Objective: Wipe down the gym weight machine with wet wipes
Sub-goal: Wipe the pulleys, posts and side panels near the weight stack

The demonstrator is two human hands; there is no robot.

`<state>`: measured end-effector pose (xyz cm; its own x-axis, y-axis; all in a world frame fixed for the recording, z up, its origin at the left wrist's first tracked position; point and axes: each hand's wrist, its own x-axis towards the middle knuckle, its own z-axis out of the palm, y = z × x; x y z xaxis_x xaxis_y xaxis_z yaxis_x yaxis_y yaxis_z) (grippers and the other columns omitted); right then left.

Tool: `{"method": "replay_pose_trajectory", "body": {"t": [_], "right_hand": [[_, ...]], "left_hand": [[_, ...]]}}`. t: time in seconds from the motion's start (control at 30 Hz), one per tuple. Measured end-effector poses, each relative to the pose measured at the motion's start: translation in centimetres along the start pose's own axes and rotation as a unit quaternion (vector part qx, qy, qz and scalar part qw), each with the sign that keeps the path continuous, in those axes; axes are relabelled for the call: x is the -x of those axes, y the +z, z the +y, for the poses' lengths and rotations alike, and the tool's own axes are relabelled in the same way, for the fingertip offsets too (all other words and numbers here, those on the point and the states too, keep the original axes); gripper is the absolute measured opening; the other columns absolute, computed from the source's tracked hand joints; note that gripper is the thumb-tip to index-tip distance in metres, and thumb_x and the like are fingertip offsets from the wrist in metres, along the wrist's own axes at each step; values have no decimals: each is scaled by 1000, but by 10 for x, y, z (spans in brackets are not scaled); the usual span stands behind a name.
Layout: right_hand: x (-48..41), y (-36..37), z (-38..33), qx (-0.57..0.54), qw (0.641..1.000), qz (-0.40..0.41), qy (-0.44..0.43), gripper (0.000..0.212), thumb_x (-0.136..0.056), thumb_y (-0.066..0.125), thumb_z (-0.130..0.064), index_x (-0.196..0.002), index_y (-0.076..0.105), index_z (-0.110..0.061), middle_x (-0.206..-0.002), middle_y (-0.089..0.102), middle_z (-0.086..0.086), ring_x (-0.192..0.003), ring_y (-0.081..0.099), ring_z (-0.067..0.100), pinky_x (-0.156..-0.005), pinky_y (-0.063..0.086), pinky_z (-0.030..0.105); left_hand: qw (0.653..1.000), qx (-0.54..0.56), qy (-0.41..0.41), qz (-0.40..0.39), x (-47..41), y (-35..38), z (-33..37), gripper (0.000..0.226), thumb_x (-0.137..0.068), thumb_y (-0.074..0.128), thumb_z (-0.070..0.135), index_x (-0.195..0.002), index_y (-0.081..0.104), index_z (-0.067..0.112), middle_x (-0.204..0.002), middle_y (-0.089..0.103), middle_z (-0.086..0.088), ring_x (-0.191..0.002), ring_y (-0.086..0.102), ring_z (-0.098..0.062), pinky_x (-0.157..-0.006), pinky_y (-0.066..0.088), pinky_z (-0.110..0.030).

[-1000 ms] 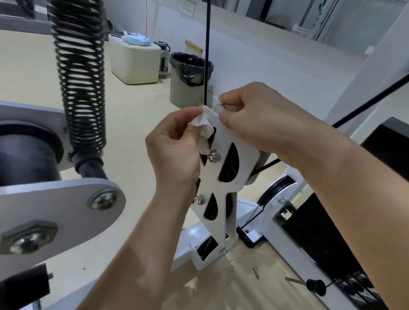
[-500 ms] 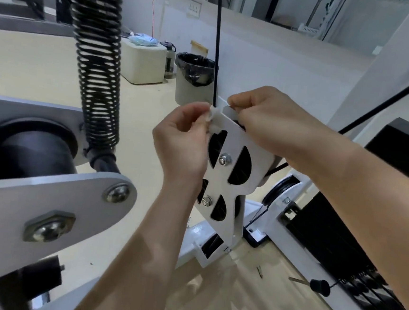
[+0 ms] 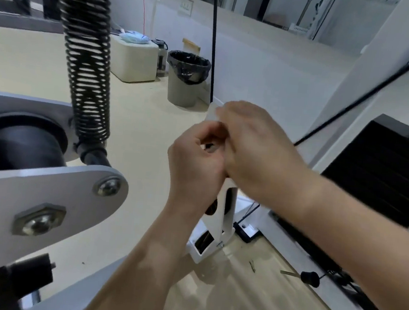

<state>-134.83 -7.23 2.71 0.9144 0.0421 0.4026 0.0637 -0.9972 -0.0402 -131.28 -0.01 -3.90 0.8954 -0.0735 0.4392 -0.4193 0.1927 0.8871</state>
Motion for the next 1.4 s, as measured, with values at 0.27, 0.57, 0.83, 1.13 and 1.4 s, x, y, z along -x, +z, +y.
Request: {"method": "replay_pose_trajectory", "body": {"t": [0.27,0.57,0.83,1.13,1.4], "right_hand": [[90,11,26,-268,938,109,190,24,-93,57,-11,-97,69,-32,-93,68,-17,-89,65,7,-80,55,31],[79,27,12,-403,852,130,308,10,-91,62,-12,-93,70,-17,-87,73,-2,-86,70,14,-82,57,39],[86,51,0,-500,765,148,378,8,-92,64,-10,-91,68,-17,-87,73,-1,-80,70,9,-71,55,21],[83,58,2,-556,706,173,403,7,-93,63,-9,-94,68,-13,-87,74,7,-85,72,20,-81,58,29],[81,62,-2,-541,716,212,387,8,-94,63,-11,-94,70,-15,-87,75,2,-86,73,15,-80,57,30]], "left_hand": [[992,115,-37,27,-8,-2,-5,24,-83,75,5,-104,70,15,-82,66,4,-74,65,-12,-73,54,-24],[999,37,20,-19,28,15,-8,18,-79,76,1,-84,75,18,-80,72,2,-70,65,-3,-64,48,-13],[993,-7,-111,28,39,-9,-51,20,-80,74,3,-78,75,23,-72,72,9,-65,66,-3,-61,48,-13],[989,-115,88,-16,46,4,-55,15,-78,71,-2,-82,74,13,-84,69,5,-79,65,-7,-70,53,-26],[992,-73,107,-13,41,10,-33,14,-78,73,-3,-84,76,9,-87,71,2,-83,67,-7,-75,52,-19]]}}
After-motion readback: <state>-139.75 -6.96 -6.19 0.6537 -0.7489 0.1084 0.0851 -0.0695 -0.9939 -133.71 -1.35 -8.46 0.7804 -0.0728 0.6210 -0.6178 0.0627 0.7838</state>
